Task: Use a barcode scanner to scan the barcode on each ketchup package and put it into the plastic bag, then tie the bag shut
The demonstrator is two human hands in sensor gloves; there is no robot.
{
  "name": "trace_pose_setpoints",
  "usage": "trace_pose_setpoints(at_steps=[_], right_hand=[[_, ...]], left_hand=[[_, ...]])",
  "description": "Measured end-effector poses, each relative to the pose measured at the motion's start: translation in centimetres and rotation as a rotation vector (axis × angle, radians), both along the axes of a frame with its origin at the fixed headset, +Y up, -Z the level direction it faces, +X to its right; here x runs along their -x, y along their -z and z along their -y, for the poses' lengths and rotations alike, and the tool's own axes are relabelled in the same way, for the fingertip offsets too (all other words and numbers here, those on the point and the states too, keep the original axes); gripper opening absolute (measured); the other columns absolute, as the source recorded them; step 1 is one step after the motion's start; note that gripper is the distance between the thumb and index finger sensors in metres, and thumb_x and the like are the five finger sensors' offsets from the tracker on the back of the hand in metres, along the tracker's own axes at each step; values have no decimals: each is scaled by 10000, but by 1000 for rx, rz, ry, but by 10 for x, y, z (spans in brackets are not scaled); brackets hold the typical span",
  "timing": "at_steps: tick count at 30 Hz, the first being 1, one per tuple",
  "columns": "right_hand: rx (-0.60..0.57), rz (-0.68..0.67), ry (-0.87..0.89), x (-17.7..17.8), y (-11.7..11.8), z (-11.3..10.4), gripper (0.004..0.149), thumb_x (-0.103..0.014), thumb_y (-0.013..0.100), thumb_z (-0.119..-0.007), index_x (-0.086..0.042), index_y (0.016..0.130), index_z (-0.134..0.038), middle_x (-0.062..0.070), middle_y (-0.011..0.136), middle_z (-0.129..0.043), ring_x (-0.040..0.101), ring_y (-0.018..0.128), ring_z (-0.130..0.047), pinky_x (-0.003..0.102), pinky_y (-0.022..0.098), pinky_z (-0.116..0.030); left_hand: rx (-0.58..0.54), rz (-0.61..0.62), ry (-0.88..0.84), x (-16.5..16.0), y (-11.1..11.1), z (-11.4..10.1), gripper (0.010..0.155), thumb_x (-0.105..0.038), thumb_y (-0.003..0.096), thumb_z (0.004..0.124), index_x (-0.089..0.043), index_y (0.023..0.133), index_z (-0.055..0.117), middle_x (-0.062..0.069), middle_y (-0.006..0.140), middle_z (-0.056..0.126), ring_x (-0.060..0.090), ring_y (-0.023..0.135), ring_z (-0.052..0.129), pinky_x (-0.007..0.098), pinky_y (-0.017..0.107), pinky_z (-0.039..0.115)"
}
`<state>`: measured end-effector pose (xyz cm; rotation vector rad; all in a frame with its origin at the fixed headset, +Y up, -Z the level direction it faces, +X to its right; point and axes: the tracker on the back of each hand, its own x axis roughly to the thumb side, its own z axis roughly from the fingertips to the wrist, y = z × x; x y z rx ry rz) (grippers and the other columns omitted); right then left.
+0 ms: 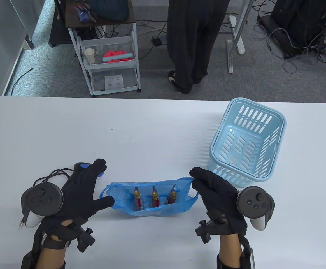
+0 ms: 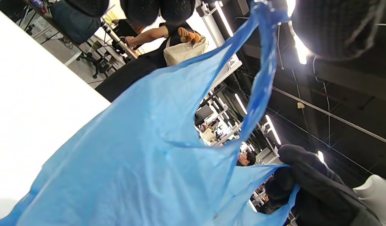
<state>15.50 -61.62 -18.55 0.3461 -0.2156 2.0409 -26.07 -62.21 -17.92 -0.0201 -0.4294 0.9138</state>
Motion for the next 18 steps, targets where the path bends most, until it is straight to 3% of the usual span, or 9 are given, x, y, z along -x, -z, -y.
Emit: trace_pose_setpoints(at_steps=[4,11,18], right_hand=[[2,2,3,0,0,0,390,-225,546,-778,-135,925,-767,108,721,-901,373,640,-886,518,513,-738],[4,1,1,0,1,0,389,-225,547,-776,-135,926,-767,107,722,-900,372,642,-886,518,514,-737],[8,-4,-2,1,1,1,392,-228,548,-774,-136,929,-763,107,725,-899,373,643,-885,518,515,-737]], left_hand=[[67,63,-48,4,8,18,1145,-692,317,842,-218,1184,264,126,1217,332,486,1154,418,692,767,512],[140,148,0,-6,19,48,1155,-650,294,896,-261,1182,268,87,1228,317,477,1165,385,703,775,491],[98,113,-80,-31,27,56,936,-500,352,938,-331,1142,464,-28,1130,594,380,1104,611,660,783,531]])
